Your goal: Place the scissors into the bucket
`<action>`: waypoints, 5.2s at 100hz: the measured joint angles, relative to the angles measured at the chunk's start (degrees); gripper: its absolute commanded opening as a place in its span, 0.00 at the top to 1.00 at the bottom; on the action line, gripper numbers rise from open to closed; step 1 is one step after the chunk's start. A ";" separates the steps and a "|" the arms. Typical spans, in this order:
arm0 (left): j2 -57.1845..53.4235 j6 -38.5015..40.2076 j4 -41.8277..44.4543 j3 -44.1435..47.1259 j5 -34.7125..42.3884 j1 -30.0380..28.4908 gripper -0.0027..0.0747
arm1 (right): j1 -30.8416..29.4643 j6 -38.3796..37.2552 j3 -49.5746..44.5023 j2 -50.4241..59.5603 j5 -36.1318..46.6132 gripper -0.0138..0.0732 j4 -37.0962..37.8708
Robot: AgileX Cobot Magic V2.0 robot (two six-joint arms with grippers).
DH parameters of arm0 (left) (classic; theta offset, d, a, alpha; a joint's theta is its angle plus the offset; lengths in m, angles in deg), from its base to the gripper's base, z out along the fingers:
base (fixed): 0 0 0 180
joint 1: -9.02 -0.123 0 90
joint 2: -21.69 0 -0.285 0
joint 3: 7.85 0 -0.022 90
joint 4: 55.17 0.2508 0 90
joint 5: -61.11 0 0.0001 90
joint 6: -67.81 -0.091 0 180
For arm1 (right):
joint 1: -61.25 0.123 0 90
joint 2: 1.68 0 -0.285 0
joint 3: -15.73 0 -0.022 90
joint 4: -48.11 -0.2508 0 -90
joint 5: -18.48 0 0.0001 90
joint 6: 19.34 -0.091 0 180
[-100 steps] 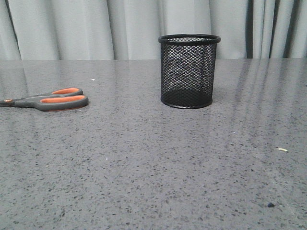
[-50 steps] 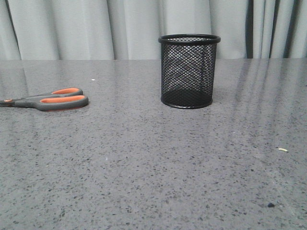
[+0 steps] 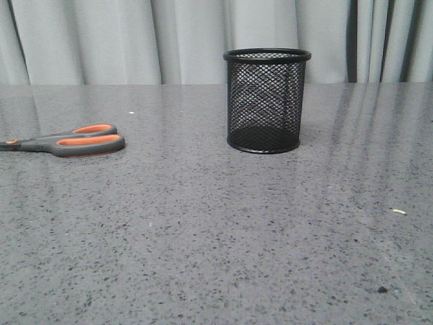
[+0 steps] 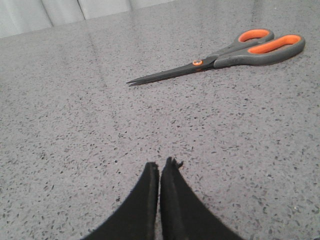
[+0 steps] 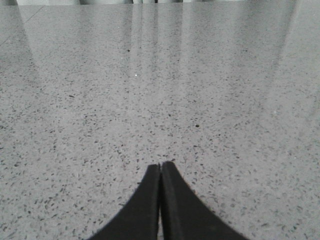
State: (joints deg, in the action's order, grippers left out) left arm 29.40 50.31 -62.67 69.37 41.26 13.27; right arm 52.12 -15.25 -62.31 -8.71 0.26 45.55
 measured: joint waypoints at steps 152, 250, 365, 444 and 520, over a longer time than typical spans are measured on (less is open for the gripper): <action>15.06 -2.33 -31.06 -19.17 -1.33 0.00 0.56 | 3.03 6.64 21.37 -16.89 -3.85 0.89 -22.89; 74.52 -36.28 3.92 -69.34 -46.04 16.22 0.52 | 10.46 12.11 43.49 -41.48 -32.04 0.38 -21.84; 96.91 -56.99 0.97 -78.59 -48.32 11.44 0.49 | 10.58 12.47 43.49 -41.48 -31.73 0.38 -21.84; 103.06 -58.32 -2.74 -82.64 -49.67 9.11 0.49 | 10.58 12.47 43.49 -41.48 -31.73 0.38 -21.84; 100.76 -58.54 -10.64 -82.93 -49.10 8.78 0.91 | 10.58 13.98 43.49 -41.48 -31.84 0.38 -24.48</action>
State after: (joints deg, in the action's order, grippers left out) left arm 130.15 -8.24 -73.31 -13.56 -7.84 22.05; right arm 62.70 -1.27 -18.82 -50.19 -31.58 21.07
